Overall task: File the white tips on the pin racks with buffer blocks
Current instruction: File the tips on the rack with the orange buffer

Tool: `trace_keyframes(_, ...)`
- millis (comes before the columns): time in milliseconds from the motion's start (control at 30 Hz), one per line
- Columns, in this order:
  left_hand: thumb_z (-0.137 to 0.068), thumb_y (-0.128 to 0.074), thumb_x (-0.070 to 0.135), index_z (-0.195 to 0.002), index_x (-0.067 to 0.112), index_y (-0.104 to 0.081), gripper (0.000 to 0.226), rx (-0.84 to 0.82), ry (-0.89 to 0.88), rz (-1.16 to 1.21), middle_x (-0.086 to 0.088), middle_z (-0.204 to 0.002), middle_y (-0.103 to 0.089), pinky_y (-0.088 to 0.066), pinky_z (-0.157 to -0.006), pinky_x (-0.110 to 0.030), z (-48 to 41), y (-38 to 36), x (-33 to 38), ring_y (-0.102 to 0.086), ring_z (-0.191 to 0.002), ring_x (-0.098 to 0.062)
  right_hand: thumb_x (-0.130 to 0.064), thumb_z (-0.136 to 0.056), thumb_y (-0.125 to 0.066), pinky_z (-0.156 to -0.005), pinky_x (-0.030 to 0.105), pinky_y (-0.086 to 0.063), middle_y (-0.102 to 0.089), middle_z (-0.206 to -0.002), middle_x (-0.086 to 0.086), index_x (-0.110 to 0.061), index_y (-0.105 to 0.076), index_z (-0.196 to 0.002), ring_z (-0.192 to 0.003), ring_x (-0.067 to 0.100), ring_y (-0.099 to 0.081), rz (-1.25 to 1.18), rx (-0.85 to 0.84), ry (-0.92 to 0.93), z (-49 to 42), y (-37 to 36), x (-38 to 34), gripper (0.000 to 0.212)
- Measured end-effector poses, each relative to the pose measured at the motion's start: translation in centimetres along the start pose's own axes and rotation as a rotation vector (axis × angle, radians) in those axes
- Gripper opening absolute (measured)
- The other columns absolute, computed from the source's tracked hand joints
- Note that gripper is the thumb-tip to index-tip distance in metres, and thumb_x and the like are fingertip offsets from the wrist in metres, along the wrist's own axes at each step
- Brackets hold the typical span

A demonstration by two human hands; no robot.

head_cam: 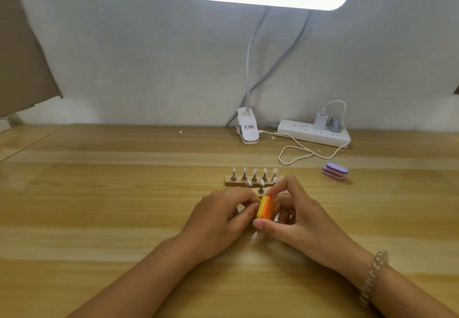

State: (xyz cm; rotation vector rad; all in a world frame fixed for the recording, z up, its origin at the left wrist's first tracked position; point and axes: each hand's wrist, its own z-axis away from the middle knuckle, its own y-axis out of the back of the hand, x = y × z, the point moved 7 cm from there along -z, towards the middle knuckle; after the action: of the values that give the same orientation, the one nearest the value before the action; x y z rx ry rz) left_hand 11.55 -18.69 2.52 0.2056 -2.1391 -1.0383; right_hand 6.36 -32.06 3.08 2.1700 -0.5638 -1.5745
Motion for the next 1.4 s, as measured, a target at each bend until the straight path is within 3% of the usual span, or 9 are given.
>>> trace_keyframes(200,-0.093,-0.049,0.04,-0.095,0.031,-0.065,0.018,-0.041,0.007,0.029,0.018,-0.087,-0.062,-0.049,-0.068,-0.041,0.0,-0.3,0.0,-0.059,-0.076,-0.011,-0.027,-0.08,-0.08,-0.054,0.022,-0.044,-0.068,-0.08,0.001,-0.022,-0.047,-0.105,-0.057,0.012,-0.055,-0.024,0.023,-0.009,0.0,0.2,0.2,0.042)
trace_keyframes(300,-0.096,-0.054,0.033,-0.091,0.031,-0.066,0.013,-0.018,0.036,0.15,0.021,-0.082,-0.062,-0.053,-0.065,-0.041,-0.1,0.0,-0.2,-0.062,-0.067,-0.008,-0.032,-0.082,-0.076,-0.051,0.023,-0.046,-0.07,-0.082,0.002,-0.025,-0.051,-0.107,-0.057,0.009,-0.055,-0.118,0.031,-0.065,-0.1,0.5,0.7,0.036)
trace_keyframes(400,-0.098,-0.056,0.026,-0.089,0.027,-0.067,0.014,-0.002,0.089,0.266,0.018,-0.082,-0.066,-0.057,-0.064,-0.044,-0.1,0.2,-0.7,-0.063,-0.056,-0.01,-0.023,-0.1,-0.051,-0.047,0.026,-0.046,-0.074,-0.084,0.008,-0.02,-0.06,-0.112,-0.054,0.011,-0.052,-0.403,0.105,-0.209,-0.5,1.3,1.9,0.016)
trace_keyframes(500,-0.098,-0.057,0.027,-0.093,0.026,-0.069,0.013,-0.008,0.096,0.282,0.015,-0.085,-0.069,-0.057,-0.064,-0.045,0.0,0.2,-0.6,-0.066,-0.059,-0.017,-0.016,-0.105,-0.031,-0.044,0.024,-0.042,-0.071,-0.072,0.009,-0.01,-0.062,-0.108,-0.048,0.012,-0.047,-0.479,0.122,-0.283,-0.7,1.4,2.7,0.032)
trace_keyframes(700,-0.097,-0.057,0.03,-0.094,0.031,-0.07,0.013,-0.022,0.101,0.283,0.015,-0.086,-0.07,-0.057,-0.064,-0.047,0.0,0.0,-0.8,-0.067,-0.062,-0.017,-0.026,-0.103,-0.042,-0.045,0.022,-0.044,-0.069,-0.073,0.005,-0.01,-0.065,-0.105,-0.049,0.01,-0.048,-0.448,0.104,-0.234,-0.7,1.3,2.5,0.028)
trace_keyframes(900,-0.093,-0.056,0.037,-0.093,0.036,-0.07,0.013,-0.03,0.084,0.281,0.015,-0.085,-0.071,-0.057,-0.062,-0.042,-0.1,-0.2,-0.7,-0.066,-0.064,-0.009,-0.045,-0.082,-0.061,-0.047,0.023,-0.046,-0.069,-0.07,0.003,-0.013,-0.068,-0.094,-0.048,0.009,-0.049,-0.383,0.097,-0.186,-0.7,1.1,2.2,0.034)
trace_keyframes(1033,-0.096,-0.059,0.027,-0.089,0.037,-0.069,0.016,-0.031,0.063,0.289,0.015,-0.084,-0.072,-0.055,-0.058,-0.031,-0.2,-0.2,-0.4,-0.063,-0.064,0.002,-0.039,-0.086,-0.062,-0.049,0.025,-0.049,-0.071,-0.082,-0.002,-0.031,-0.073,-0.11,-0.055,0.008,-0.052,-0.21,0.135,-0.079,-0.4,1.5,1.7,0.028)
trace_keyframes(1200,-0.099,-0.059,0.02,-0.091,0.029,-0.07,0.017,0.054,0.146,0.303,0.012,-0.083,-0.073,-0.048,-0.055,-0.023,-0.3,0.5,-1.3,-0.058,-0.049,-0.007,-0.025,-0.093,-0.063,-0.054,0.033,-0.055,-0.071,-0.105,-0.018,-0.04,-0.064,-0.125,-0.071,0.01,-0.064,-0.037,0.062,0.045,0.0,0.7,0.3,0.035)
trace_keyframes(1400,-0.098,-0.06,0.022,-0.091,0.03,-0.071,0.016,0.047,0.164,0.262,0.013,-0.081,-0.07,-0.051,-0.058,-0.035,-0.2,0.5,-1.2,-0.058,-0.051,-0.007,-0.017,-0.089,-0.07,-0.058,0.035,-0.058,-0.067,-0.111,-0.016,-0.03,-0.064,-0.118,-0.078,0.016,-0.071,-0.105,0.042,0.003,0.0,0.6,0.5,0.032)
